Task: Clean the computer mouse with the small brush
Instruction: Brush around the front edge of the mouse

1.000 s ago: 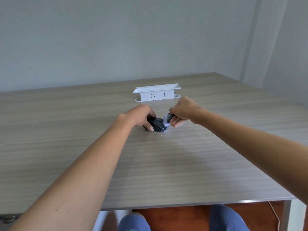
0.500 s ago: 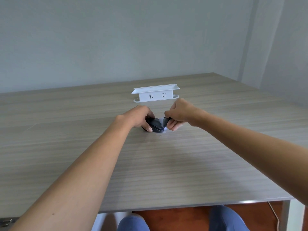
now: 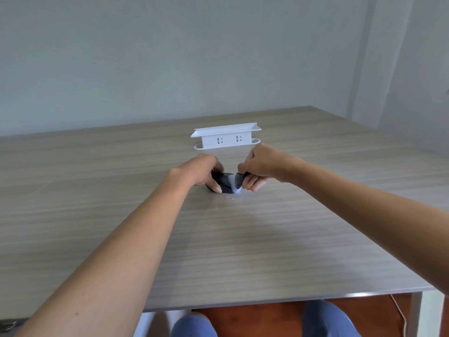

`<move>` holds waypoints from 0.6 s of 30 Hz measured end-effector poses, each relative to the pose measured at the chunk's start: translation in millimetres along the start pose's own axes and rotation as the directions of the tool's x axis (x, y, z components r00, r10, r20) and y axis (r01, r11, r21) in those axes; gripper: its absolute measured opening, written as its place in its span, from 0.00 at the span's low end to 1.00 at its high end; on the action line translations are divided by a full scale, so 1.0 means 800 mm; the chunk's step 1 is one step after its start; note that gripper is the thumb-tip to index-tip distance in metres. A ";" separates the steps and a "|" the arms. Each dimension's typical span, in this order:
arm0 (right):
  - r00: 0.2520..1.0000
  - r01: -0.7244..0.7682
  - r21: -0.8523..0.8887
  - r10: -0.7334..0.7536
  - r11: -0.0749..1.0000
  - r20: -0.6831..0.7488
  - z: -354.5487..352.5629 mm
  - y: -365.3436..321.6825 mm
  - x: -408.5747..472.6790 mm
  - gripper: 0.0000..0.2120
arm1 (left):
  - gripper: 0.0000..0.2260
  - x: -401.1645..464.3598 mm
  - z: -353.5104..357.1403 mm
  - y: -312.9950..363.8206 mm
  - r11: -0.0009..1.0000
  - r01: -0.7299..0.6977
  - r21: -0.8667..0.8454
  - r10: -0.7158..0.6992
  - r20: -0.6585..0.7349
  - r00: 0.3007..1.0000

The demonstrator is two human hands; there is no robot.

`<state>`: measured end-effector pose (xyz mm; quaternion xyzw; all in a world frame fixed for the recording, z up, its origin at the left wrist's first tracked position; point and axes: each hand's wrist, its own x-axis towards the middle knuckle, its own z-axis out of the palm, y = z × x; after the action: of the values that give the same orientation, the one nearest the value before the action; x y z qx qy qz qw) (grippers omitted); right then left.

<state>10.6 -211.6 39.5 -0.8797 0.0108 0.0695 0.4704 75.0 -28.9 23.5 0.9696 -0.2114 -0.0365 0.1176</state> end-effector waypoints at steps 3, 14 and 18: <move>1.000 0.012 0.009 -0.012 1.000 -0.016 -0.002 0.000 0.002 0.21 | 0.26 -0.001 0.001 0.001 1.000 0.011 0.015 -0.011 0.004 1.000; 0.944 0.234 0.016 -0.223 0.972 -0.244 -0.022 0.027 -0.005 0.05 | 0.22 -0.007 0.006 0.002 0.992 0.078 0.102 -0.073 -0.054 0.996; 0.910 0.264 -0.056 -0.268 0.963 -0.317 -0.030 0.045 -0.006 0.08 | 0.16 -0.014 0.012 0.000 0.984 0.139 0.113 -0.127 -0.100 0.987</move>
<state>5.5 -251.7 23.2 -0.8752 -0.0329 -0.1395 0.4620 63.6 -26.0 14.2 0.9875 -0.1422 0.0133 0.0660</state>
